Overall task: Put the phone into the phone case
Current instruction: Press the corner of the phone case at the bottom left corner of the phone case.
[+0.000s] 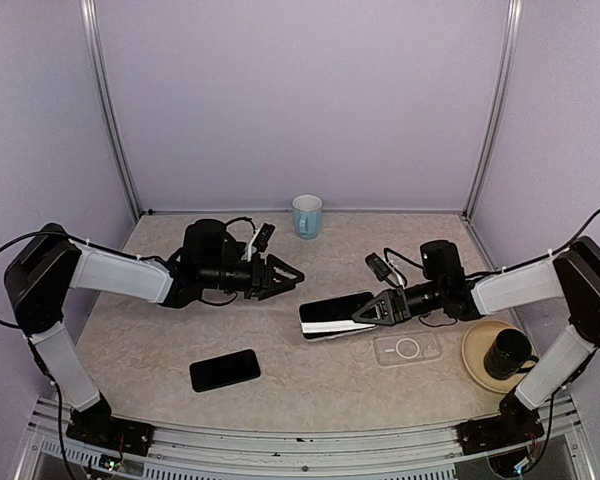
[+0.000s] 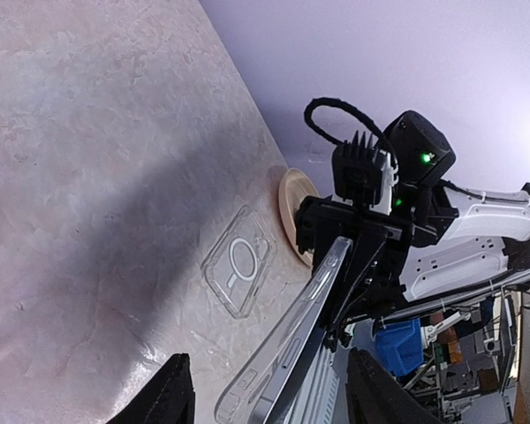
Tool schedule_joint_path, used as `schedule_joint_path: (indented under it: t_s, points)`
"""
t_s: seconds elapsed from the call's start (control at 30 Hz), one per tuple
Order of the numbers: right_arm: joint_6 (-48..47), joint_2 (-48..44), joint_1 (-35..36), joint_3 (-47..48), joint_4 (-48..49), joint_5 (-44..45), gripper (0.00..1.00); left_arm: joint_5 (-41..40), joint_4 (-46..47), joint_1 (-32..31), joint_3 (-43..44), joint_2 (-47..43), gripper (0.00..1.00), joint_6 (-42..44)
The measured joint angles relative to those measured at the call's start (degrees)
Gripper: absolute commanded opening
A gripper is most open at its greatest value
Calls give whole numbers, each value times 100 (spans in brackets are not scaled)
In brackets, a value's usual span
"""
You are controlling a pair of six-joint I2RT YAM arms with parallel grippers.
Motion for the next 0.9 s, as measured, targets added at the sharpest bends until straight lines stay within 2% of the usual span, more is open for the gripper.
schedule_joint_path:
  t_s: [0.3, 0.53, 0.9]
  points:
    - [-1582, -656, 302, 258, -1578, 328, 0, 129, -826, -229, 448, -103, 65, 901]
    - [-2072, -911, 739, 354, -1998, 444, 0, 343, -1169, -647, 772, -68, 64, 1453]
    - [-2361, -1403, 863, 348, -2273, 595, 0, 717, -1475, -881, 811, -11, 57, 1923]
